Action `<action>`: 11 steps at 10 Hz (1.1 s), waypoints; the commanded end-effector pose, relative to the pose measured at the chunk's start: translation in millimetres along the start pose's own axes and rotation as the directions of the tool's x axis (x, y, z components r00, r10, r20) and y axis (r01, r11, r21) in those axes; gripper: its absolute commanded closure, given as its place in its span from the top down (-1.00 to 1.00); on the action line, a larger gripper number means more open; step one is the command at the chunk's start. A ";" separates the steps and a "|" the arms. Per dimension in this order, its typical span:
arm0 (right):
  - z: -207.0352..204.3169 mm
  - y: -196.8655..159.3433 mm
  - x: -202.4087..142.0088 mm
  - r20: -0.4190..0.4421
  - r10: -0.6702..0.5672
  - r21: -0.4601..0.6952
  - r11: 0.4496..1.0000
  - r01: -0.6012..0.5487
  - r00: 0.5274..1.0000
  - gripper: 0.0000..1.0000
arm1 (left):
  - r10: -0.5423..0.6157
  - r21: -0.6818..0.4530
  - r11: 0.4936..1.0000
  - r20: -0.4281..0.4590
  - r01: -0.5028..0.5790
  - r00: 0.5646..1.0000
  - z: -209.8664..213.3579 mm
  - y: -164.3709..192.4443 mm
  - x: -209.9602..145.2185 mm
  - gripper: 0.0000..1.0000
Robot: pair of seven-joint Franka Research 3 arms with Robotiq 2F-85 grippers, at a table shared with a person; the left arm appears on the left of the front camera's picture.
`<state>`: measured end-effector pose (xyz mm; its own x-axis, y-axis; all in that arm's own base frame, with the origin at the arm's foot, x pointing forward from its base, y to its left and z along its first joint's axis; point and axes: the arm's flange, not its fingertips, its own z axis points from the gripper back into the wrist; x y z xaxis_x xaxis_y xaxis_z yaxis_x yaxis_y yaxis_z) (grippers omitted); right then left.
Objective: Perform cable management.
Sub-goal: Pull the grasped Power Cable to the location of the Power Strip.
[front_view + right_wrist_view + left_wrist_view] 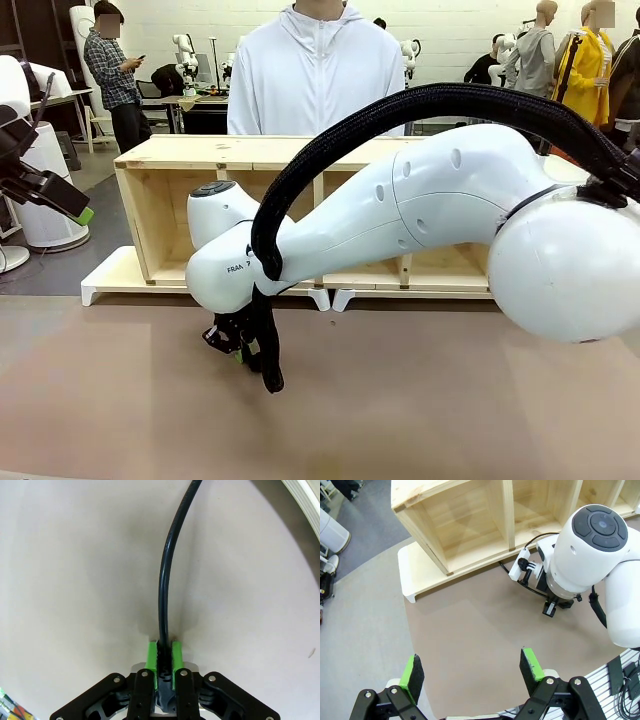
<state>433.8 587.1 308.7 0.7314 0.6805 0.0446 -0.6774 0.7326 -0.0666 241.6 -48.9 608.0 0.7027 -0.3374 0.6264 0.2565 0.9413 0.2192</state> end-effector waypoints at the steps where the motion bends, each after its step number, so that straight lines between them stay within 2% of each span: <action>1: 0.1 0.3 -0.1 0.001 0.001 -0.003 1.000 -0.001 1.000 -0.76 | -0.001 0.008 1.000 0.006 0.001 1.000 -1.1 -0.2 1.9 1.00; 2: 0.0 0.0 0.0 0.000 0.000 0.000 1.000 0.000 1.000 -0.76 | -0.001 0.008 1.000 0.006 0.001 1.000 -1.1 -0.2 1.9 1.00; 3: 6.2 -0.6 -12.8 -0.021 0.049 -0.015 0.999 -0.049 0.999 -0.73 | -0.001 0.008 1.000 0.006 0.001 1.000 -1.1 -0.2 1.9 1.00; 6: 35.6 -20.4 -73.3 -0.078 0.143 -0.019 0.989 -0.145 0.987 -0.73 | -0.001 0.008 1.000 0.006 0.001 1.000 -1.1 -0.2 1.9 1.00; 11: 83.8 -46.4 -156.0 -0.043 0.017 0.005 1.000 -0.017 0.999 -0.73 | -0.001 0.008 1.000 0.006 0.001 1.000 -1.1 -0.2 1.9 1.00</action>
<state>365.0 472.3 385.3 0.7027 0.7107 -0.0335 -0.7103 0.6980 -0.0914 241.7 -48.8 608.0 0.7029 -0.3370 0.6264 0.2564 0.9415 0.2187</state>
